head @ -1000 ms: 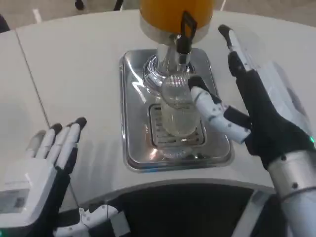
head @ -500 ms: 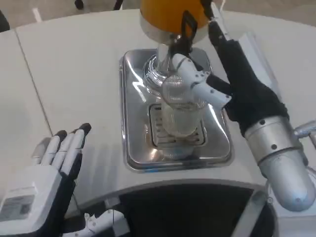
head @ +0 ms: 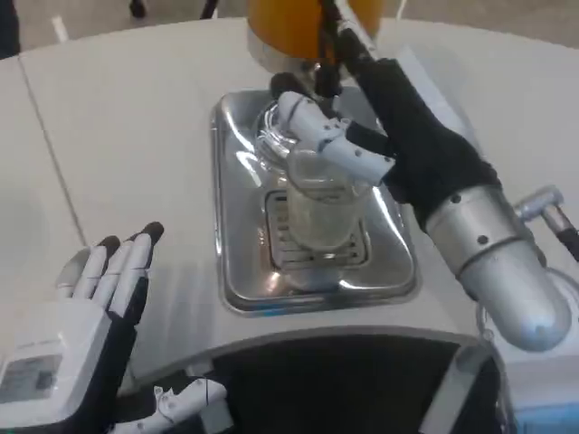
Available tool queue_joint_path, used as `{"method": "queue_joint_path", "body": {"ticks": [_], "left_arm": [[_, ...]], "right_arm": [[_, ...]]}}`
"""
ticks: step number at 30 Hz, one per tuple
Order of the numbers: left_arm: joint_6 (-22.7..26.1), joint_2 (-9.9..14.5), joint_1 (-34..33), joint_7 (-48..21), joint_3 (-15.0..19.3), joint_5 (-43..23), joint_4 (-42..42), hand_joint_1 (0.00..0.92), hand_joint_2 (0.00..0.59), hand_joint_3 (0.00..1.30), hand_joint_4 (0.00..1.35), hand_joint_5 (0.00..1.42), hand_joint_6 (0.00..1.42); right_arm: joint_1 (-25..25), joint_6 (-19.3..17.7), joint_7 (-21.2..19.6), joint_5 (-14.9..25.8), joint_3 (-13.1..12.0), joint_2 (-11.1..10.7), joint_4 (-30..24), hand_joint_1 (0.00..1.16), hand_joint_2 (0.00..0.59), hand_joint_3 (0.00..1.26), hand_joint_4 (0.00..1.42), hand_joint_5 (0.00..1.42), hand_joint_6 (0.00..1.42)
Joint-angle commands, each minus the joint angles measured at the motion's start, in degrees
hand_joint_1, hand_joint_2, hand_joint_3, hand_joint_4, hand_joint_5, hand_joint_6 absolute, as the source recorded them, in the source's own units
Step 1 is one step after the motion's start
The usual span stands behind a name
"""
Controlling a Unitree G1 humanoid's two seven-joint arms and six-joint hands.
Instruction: Grasp the cup under the faucet to collect the drink, then remove the cup.
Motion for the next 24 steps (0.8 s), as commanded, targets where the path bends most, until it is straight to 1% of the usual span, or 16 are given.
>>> {"method": "queue_joint_path", "body": {"ticks": [1, 5, 7, 8, 9, 11, 13, 14, 15, 16, 17, 20, 22, 24], "left_arm": [[-0.7, -0.4, 0.0, -0.2, -0.3, -0.5, 0.7, 0.140, 0.066, 0.00, 0.00, 0.00, 0.00], [-0.7, -0.9, -0.1, -0.3, -0.3, -0.6, 0.8, 0.138, 0.067, 0.00, 0.00, 0.00, 0.00], [-0.7, -1.0, -0.2, -0.2, -0.3, -0.7, 0.8, 0.129, 0.060, 0.00, 0.00, 0.00, 0.00], [-0.7, -1.1, -0.2, -0.1, -0.2, -0.7, 0.8, 0.116, 0.061, 0.00, 0.00, 0.00, 0.00], [-0.8, -1.2, -0.2, 0.0, -0.2, -0.7, 0.9, 0.112, 0.060, 0.00, 0.00, 0.00, 0.00], [-0.8, -1.3, -0.2, 0.0, -0.2, -0.9, 0.9, 0.094, 0.058, 0.00, 0.00, 0.00, 0.00], [-0.8, -1.4, -0.3, -0.1, -0.3, -1.1, 1.0, 0.089, 0.059, 0.00, 0.00, 0.00, 0.00], [-0.8, -1.5, -0.5, -0.1, -0.3, -1.1, 1.1, 0.072, 0.062, 0.00, 0.00, 0.00, 0.00], [-0.8, -1.5, -0.7, -0.1, -0.3, -1.1, 1.2, 0.037, 0.063, 0.00, 0.00, 0.00, 0.00], [-0.7, -1.6, -0.8, -0.1, -0.3, -1.1, 1.2, 0.007, 0.072, 0.00, 0.00, 0.00, 0.00], [-0.1, -2.0, -1.0, -0.1, -0.3, -1.1, 1.3, 0.001, 0.073, 0.00, 0.00, 0.00, 0.00], [0.9, -2.6, -1.7, -0.7, -0.3, -1.2, 1.6, 0.000, 0.073, 0.00, 0.00, 0.00, 0.00], [1.1, -2.5, -2.1, -0.8, -0.4, -0.7, 1.8, 0.000, 0.073, 0.00, 0.00, 0.00, 0.00], [1.3, -2.4, -2.8, -1.0, -0.8, -0.4, 2.0, 0.000, 0.072, 0.00, 0.00, 0.00, 0.00]], "right_arm": [[-1.4, -0.1, 2.7, 1.2, 2.6, -2.6, 0.2, 0.40, 0.453, 0.00, 0.00, 0.00, 0.00], [-2.1, 0.9, 4.7, 1.5, 4.2, -4.8, 0.3, 0.40, 0.453, 0.00, 0.00, 0.00, 0.00], [-3.1, 1.4, 6.5, 2.7, 4.4, -5.7, 0.8, 0.40, 0.458, 0.00, 0.00, 0.00, 0.01], [-3.1, 1.7, 6.4, 2.0, 5.0, -6.1, 0.5, 0.41, 0.460, 0.00, 0.00, 0.00, 0.01], [-3.4, 1.8, 6.4, 0.4, 6.0, -6.9, 0.1, 0.41, 0.461, 0.00, 0.00, 0.00, 0.02], [-4.6, 2.8, 7.9, -3.2, 8.5, -9.2, -0.2, 0.41, 0.461, 0.00, 0.00, 0.00, 0.03], [-5.5, 2.8, 10.3, -3.7, 10.1, -10.8, 0.0, 0.41, 0.461, 0.00, 0.00, 0.00, 0.03], [-5.8, 2.8, 11.1, -3.9, 10.5, -11.2, 0.1, 0.41, 0.460, 0.00, 0.00, 0.00, 0.03], [-6.1, 2.4, 11.8, -4.0, 11.1, -11.7, 0.3, 0.41, 0.459, 0.00, 0.00, 0.00, 0.03], [-6.7, 2.4, 12.4, -5.1, 12.1, -12.3, 0.4, 0.41, 0.458, 0.00, 0.00, 0.00, 0.03], [-6.8, 2.0, 12.3, -6.4, 12.9, -12.7, -0.1, 0.41, 0.458, 0.00, 0.00, 0.00, 0.03], [-7.1, 1.7, 13.4, -10.0, 14.3, -14.0, -2.3, 0.41, 0.460, 0.00, 0.00, 0.00, 0.03], [-7.2, 2.2, 15.1, -11.9, 14.8, -14.7, -4.1, 0.40, 0.460, 0.00, 0.00, 0.00, 0.02], [-6.7, 3.1, 16.4, -13.6, 14.7, -14.7, -6.1, 0.40, 0.461, 0.00, 0.00, 0.00, 0.02]]}}
